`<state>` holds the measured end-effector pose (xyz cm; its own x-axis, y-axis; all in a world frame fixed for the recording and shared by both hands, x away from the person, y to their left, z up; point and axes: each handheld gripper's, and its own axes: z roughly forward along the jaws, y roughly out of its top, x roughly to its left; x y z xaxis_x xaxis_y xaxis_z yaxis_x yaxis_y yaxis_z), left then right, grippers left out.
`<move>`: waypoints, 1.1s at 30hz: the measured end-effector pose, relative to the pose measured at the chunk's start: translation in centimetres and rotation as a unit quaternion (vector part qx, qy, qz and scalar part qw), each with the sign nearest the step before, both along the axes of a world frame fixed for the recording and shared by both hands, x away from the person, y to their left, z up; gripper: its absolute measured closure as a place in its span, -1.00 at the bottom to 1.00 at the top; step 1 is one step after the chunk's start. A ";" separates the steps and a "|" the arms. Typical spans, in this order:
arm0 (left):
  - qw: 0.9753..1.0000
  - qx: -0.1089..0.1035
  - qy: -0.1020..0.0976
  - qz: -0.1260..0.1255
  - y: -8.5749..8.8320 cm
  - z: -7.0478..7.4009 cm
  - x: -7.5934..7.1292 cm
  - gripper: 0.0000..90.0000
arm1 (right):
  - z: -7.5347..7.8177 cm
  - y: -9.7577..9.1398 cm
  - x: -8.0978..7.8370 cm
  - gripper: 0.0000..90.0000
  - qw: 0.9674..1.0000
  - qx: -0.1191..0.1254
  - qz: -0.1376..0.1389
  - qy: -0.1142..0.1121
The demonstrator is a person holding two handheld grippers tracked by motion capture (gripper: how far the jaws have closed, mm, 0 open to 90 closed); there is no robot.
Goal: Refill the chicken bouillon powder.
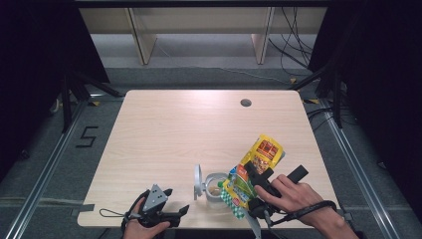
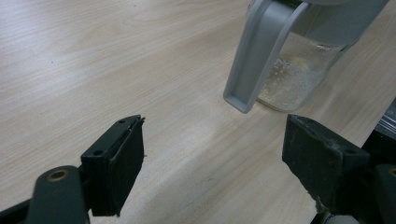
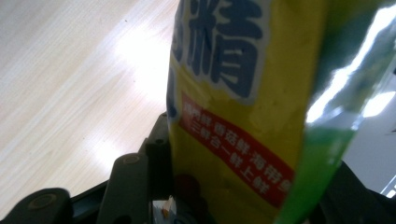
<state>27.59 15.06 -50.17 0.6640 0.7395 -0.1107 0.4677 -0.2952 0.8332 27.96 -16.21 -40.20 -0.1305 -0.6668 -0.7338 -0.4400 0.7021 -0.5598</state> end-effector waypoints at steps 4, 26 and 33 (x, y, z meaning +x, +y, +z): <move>1.000 0.005 -0.007 -0.007 0.1 0.0 0.1 -0.55 | 0.4 0.3 0.1 0.19 0.999 -0.032 0.008 -0.009; 1.000 0.009 -0.008 -0.008 0.2 0.1 0.1 -0.55 | 0.2 0.2 0.4 0.19 0.999 -0.021 0.036 -0.023; 1.000 0.009 -0.008 -0.008 0.2 0.1 0.1 -0.55 | 0.4 0.3 0.3 0.19 0.998 -0.033 0.040 -0.031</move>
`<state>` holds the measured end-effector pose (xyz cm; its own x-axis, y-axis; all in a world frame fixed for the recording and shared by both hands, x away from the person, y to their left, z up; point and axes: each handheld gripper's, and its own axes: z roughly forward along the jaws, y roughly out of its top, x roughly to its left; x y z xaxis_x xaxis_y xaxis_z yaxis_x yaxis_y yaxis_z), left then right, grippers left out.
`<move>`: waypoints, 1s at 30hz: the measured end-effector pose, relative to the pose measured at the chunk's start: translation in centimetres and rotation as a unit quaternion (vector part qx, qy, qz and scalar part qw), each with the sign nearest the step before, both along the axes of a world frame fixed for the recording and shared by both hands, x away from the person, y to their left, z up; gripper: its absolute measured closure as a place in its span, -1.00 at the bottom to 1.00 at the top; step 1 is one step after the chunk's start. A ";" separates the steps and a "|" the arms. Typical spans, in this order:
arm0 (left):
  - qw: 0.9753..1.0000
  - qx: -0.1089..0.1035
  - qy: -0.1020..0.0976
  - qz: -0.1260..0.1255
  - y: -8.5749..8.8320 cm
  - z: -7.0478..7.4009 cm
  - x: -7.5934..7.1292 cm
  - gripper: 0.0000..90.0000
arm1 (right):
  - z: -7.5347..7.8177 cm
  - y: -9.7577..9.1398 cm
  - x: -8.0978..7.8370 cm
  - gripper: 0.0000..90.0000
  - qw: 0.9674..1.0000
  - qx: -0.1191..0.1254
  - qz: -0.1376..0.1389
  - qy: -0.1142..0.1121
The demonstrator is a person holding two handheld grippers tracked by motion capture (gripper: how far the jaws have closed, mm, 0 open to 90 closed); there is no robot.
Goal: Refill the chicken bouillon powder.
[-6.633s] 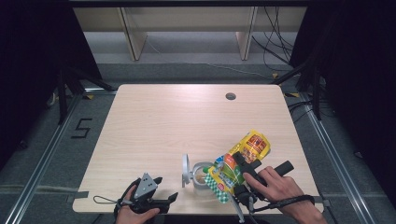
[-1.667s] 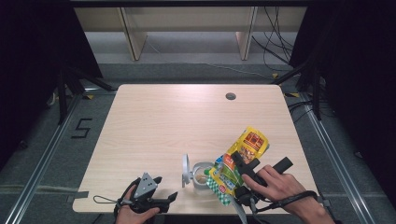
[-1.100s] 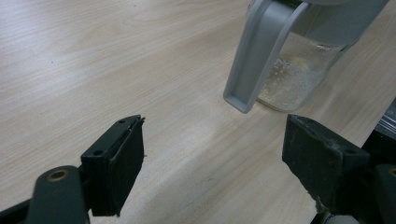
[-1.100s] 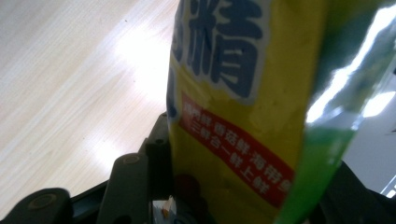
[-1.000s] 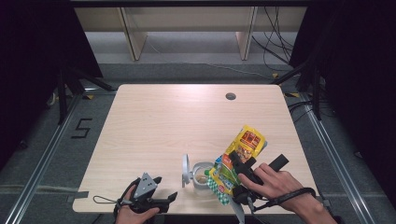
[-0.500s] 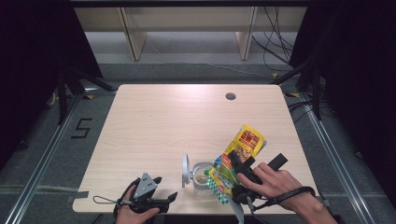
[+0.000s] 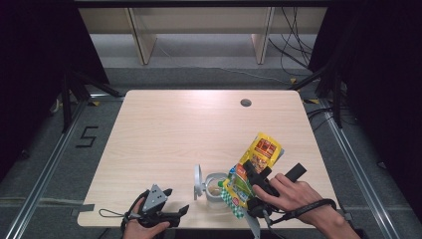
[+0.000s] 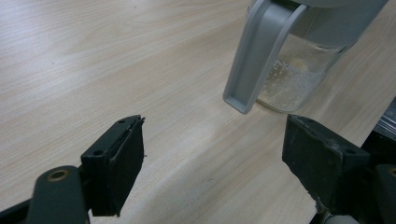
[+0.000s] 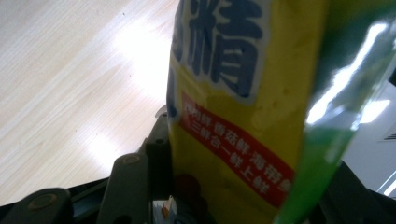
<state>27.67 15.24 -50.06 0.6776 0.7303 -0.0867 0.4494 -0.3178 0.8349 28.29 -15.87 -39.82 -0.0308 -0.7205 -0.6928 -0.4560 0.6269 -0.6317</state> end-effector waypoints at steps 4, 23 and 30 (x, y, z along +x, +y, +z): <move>1.000 0.000 0.000 0.000 0.0 0.0 0.0 -0.55 | 0.0 0.0 0.0 0.19 1.000 -0.001 -0.001 0.000; 1.000 0.000 0.002 0.003 -0.1 -0.1 0.0 -0.55 | -0.1 0.1 -0.2 0.19 1.000 0.003 -0.005 -0.007; 1.000 -0.007 0.008 0.010 -0.2 -0.1 -0.1 -0.55 | 0.2 0.4 -0.2 0.19 1.000 -0.002 0.003 -0.011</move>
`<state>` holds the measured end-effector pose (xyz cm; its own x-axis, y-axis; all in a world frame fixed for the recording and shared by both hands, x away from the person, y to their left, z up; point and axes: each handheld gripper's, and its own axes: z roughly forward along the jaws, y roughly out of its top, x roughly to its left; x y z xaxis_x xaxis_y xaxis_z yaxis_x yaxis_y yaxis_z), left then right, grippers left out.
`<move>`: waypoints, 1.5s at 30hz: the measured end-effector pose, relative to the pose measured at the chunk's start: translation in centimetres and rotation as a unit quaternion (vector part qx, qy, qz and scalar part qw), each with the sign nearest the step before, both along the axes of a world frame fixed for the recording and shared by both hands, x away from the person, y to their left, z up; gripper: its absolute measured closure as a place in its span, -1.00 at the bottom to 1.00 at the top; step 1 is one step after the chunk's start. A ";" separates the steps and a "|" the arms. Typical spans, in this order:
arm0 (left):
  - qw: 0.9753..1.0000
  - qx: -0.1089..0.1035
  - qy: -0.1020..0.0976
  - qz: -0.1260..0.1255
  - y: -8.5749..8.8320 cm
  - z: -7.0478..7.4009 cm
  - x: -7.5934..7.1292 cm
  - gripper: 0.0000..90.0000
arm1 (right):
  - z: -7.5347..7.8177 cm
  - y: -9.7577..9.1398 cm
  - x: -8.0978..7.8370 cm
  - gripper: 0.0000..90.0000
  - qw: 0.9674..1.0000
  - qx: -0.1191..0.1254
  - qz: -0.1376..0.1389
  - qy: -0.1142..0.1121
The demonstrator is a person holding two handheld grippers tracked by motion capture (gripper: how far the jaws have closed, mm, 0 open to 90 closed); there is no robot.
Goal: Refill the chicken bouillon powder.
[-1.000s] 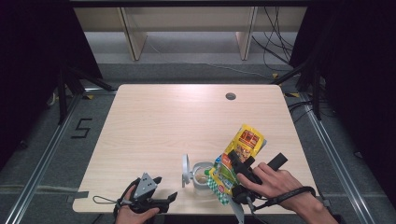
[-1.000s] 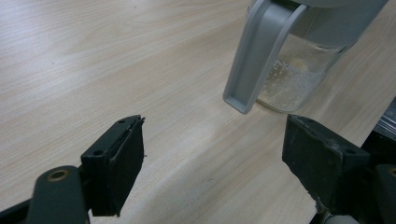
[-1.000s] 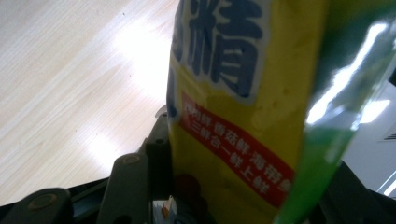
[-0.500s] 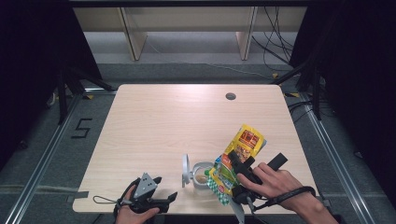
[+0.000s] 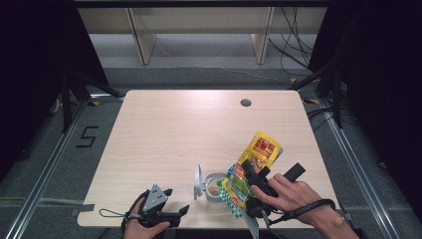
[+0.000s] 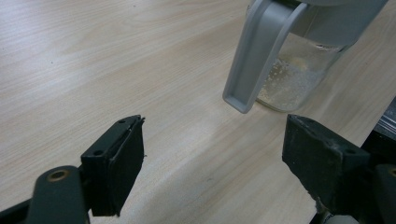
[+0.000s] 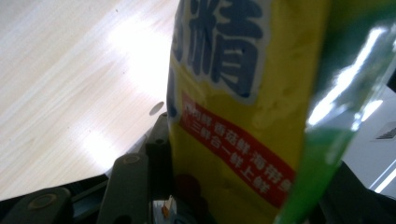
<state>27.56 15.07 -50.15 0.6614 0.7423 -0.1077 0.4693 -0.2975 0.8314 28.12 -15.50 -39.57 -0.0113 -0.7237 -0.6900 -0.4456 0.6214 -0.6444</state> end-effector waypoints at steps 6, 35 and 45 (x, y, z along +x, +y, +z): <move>1.000 -0.006 -0.002 -0.001 0.0 0.0 0.0 -0.55 | -0.2 0.1 0.0 0.19 1.000 0.004 -0.004 0.000; 1.000 -0.005 -0.002 -0.001 0.0 0.0 0.0 -0.55 | -0.4 -0.1 0.2 0.20 1.000 0.000 -0.004 0.007; 1.000 -0.001 -0.002 -0.003 0.1 0.0 0.0 -0.55 | -0.1 0.0 0.2 0.20 0.999 -0.038 0.003 0.002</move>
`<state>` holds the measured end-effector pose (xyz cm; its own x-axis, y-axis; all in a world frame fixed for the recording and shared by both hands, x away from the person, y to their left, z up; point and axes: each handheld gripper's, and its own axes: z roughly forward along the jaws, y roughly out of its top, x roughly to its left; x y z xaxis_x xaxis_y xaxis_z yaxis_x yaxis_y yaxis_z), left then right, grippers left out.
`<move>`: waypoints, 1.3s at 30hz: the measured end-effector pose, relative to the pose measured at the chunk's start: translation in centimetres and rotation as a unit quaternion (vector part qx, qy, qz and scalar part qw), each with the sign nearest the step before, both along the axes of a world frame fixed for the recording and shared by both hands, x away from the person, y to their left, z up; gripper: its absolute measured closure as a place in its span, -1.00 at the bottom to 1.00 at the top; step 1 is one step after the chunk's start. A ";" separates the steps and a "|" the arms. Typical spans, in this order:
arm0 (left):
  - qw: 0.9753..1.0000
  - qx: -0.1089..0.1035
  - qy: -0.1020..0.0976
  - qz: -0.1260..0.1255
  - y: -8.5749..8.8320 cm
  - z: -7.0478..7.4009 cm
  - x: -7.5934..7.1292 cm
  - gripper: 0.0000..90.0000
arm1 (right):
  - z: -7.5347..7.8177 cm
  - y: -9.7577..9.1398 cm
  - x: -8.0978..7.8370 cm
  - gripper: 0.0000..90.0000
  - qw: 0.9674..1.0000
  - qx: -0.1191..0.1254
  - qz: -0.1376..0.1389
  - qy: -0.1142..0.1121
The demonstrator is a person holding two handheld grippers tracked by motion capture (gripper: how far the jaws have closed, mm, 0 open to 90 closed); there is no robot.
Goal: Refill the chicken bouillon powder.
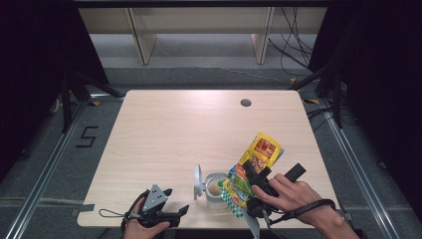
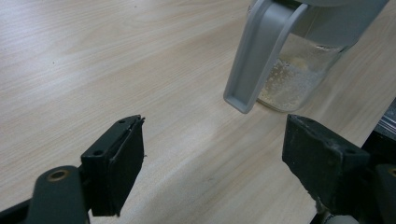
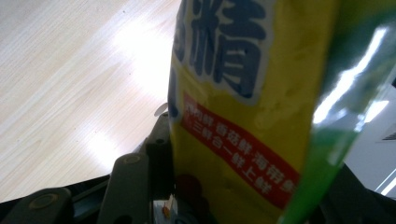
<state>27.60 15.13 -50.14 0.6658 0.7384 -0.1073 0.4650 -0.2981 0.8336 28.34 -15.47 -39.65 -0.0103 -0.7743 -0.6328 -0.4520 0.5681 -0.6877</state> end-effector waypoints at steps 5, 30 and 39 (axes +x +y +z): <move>1.000 -0.006 0.000 0.002 -0.1 0.0 0.0 -0.55 | 0.0 0.0 0.0 0.20 1.000 0.005 0.002 0.002; 1.000 -0.004 0.000 0.003 -0.1 0.0 0.0 -0.55 | -0.1 -0.4 0.0 0.20 0.999 0.043 -0.011 0.008; 1.000 -0.006 0.000 0.002 -0.1 0.0 0.0 -0.55 | 0.0 -0.5 -0.1 0.20 0.999 0.034 -0.011 0.002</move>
